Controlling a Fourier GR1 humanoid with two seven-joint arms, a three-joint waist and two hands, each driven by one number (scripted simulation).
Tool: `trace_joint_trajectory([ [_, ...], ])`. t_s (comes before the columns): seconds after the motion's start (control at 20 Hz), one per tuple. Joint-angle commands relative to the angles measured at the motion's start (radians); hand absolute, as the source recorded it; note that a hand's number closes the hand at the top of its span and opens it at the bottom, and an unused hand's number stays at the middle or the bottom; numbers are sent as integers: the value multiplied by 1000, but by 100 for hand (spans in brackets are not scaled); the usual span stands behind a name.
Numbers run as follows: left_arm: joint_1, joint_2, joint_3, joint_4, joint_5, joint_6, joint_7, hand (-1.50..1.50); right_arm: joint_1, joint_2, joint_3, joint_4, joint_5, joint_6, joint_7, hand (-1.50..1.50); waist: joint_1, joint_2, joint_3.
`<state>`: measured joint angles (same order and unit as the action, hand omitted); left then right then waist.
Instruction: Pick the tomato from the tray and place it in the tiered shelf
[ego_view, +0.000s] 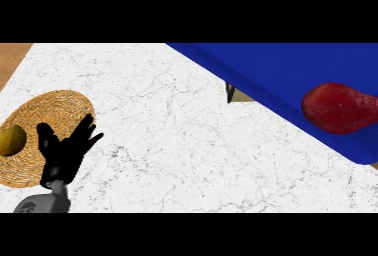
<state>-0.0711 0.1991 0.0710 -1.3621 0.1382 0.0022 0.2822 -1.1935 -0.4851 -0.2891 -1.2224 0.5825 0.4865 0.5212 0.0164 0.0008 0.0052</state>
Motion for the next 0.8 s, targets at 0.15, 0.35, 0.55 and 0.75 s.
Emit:
trace_joint_trajectory([
  [0.15,-47,-22,-2,94,-28,21,-7,0,-21,-4,58,226,87,-145,-181,150,-2,7,-6],
  [0.35,-7,-10,-5,13,-18,6,30,0,-40,7,62,339,113,-225,-246,150,5,6,-5],
  [0.55,-4,25,21,14,5,-39,21,0,-130,-6,66,470,140,-262,-282,150,12,7,-6],
  [0.75,16,-50,-29,5,-29,7,2,0,-103,2,64,535,158,-356,-384,150,14,10,-6],
])
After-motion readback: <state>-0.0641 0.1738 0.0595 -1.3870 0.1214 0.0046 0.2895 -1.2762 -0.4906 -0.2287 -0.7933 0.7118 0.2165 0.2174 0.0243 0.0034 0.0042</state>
